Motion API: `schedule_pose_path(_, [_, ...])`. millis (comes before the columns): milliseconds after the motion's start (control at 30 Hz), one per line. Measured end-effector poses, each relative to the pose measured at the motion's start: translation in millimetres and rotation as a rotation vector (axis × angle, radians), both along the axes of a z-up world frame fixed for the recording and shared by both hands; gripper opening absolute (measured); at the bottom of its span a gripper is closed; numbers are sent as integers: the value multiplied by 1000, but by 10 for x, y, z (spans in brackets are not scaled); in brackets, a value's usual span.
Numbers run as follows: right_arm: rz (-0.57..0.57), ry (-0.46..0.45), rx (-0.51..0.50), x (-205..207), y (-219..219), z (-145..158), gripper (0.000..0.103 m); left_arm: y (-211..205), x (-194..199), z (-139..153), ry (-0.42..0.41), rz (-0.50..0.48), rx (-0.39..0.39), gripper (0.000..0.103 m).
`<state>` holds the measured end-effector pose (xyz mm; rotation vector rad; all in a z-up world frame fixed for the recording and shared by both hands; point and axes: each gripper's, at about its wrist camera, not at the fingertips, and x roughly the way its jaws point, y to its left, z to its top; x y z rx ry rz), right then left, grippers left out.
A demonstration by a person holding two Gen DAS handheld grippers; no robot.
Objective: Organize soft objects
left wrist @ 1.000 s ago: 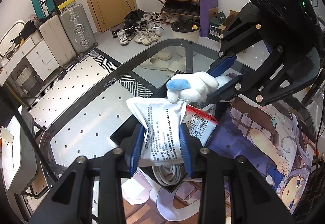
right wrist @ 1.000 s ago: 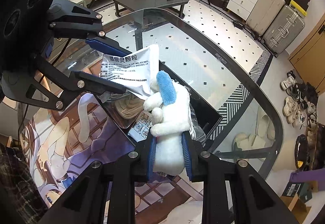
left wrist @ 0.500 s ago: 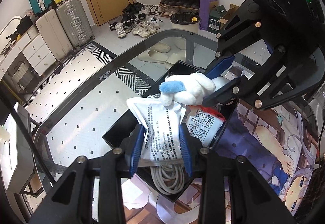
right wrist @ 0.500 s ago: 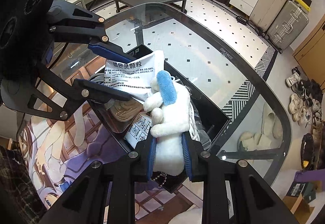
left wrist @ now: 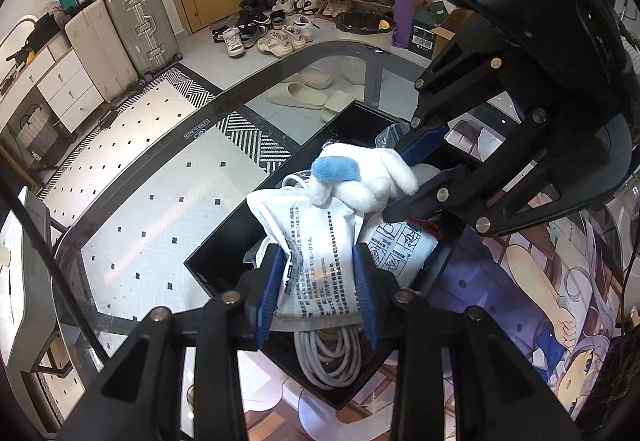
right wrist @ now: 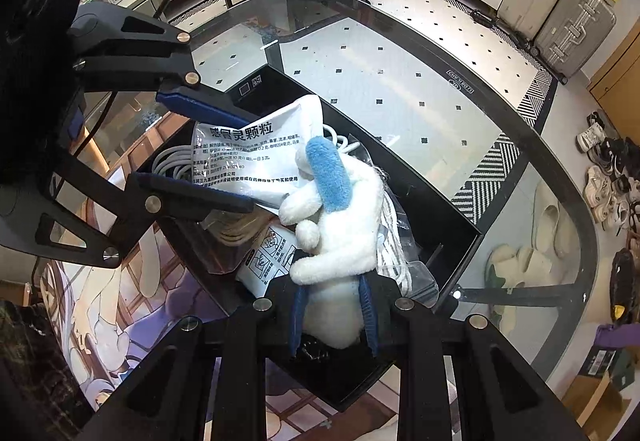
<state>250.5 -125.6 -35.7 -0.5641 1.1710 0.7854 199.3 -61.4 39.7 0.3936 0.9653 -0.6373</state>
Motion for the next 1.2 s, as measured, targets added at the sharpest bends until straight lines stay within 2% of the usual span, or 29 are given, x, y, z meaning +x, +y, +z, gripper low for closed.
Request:
schedule_pose_path(200, [-9,4,10,-48,-15,49,25,-37,-56,-2,-6,2,28,48])
schedule_pose_path(267, [-12,-7,6,-75,-27,74,27,-31,-62,17,-8,5,20,49])
schedule_pose_path(433, [-32,-39,31,-148,-105,205,51,-9,-94,103,-16,22,2,57])
schedule_pose_path(767, [-78,-69,71,-215,-272,400,59,60,-197,243,-39,65,1,63])
schedule_pose_path(833, [-85,-71,75,-237,-292,415,71,54,-247,265,-47,72,1,66])
schedule_pose_path(867, [-90,-74,82,-249,-313,424,75,60,-259,276,-52,78,-1,72])
schedule_pose_path(900, [-96,-78,88,-259,-331,437,83,73,-275,296,-57,85,-5,79])
schedule_pose_path(933, [-103,-82,95,-262,-359,459,89,85,-298,316,-62,91,-10,80])
schedule_pose_path(1200, [-172,-119,170,-362,-532,581,99,224,-429,399,-92,153,-37,87])
